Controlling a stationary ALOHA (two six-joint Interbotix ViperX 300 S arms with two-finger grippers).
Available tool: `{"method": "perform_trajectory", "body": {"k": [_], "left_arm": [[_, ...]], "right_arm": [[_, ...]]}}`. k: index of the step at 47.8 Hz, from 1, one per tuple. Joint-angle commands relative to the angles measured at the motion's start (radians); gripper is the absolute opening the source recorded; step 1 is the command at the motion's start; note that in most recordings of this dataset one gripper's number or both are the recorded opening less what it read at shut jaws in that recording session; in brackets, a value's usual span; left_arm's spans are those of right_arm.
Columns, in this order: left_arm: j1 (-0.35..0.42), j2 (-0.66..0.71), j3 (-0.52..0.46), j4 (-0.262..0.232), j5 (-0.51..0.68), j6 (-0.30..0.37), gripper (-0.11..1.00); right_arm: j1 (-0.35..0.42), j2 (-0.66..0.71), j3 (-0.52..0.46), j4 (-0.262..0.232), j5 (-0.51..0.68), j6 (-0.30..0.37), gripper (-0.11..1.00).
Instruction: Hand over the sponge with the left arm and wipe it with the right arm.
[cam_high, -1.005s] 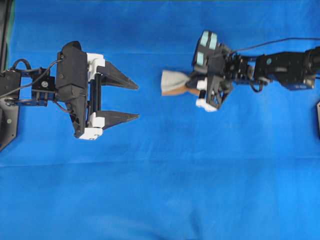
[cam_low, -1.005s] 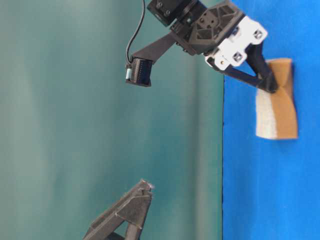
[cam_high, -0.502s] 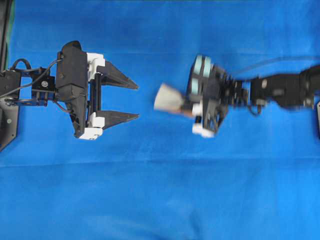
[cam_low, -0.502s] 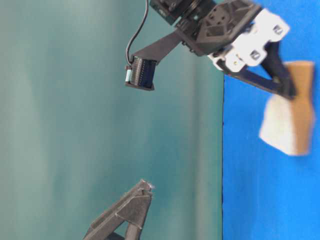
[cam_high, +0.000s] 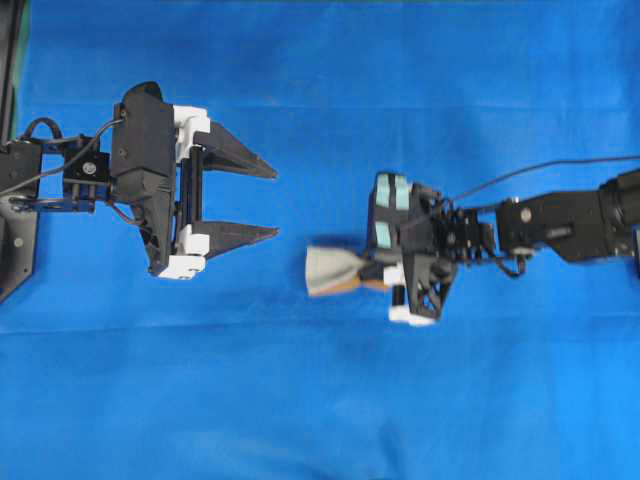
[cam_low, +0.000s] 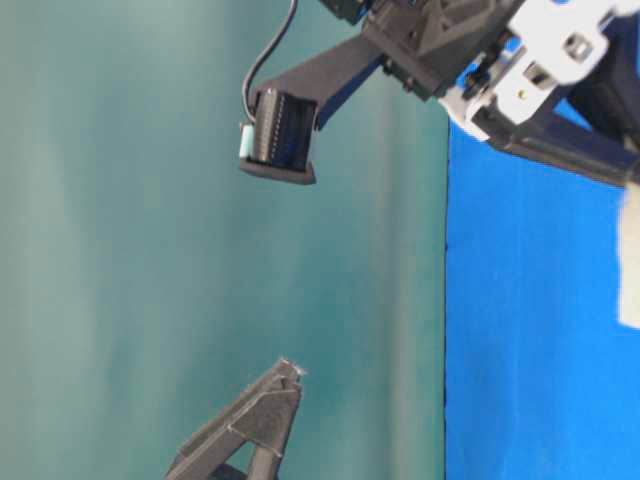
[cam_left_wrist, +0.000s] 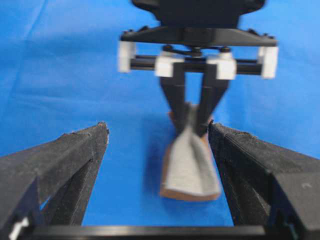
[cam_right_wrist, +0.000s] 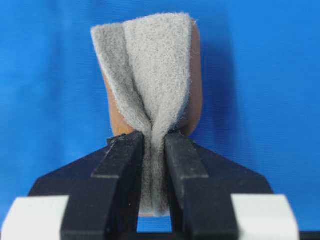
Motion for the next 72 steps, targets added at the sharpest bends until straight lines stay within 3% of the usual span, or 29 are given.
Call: {"method": "perform_trajectory", "body": {"k": [1,11,20,29,43,51,60,72], "left_arm": [[-0.002,-0.008,-0.012,0.000,-0.009,0.000,0.77],[-0.002,-0.006,-0.012,0.002,-0.006,0.000,0.77],[-0.002,-0.008,-0.012,0.002,-0.003,-0.002,0.77],[-0.002,-0.008,-0.012,0.000,-0.003,0.000,0.77],[-0.002,-0.006,-0.014,0.000,-0.003,0.000,0.77],[-0.002,-0.005,-0.015,0.000,-0.003,-0.002,0.77],[-0.002,-0.005,-0.015,0.000,-0.006,0.000,0.77],[-0.011,-0.005,-0.012,0.000,-0.002,-0.009,0.77]], "right_arm": [[-0.066,-0.020,-0.008,-0.021,0.005,-0.003,0.20],[-0.239,-0.021,-0.002,-0.081,0.006,-0.003,0.20],[-0.311,-0.021,0.003,-0.110,0.006,-0.003,0.20],[-0.272,-0.021,0.005,-0.109,0.006,0.009,0.20],[-0.017,-0.003,-0.015,-0.055,0.008,0.018,0.20],[0.086,-0.003,-0.032,-0.020,0.011,0.020,0.19],[0.077,-0.003,-0.035,-0.015,0.017,0.018,0.20],[-0.071,-0.012,-0.021,-0.038,0.034,0.002,0.19]]}}
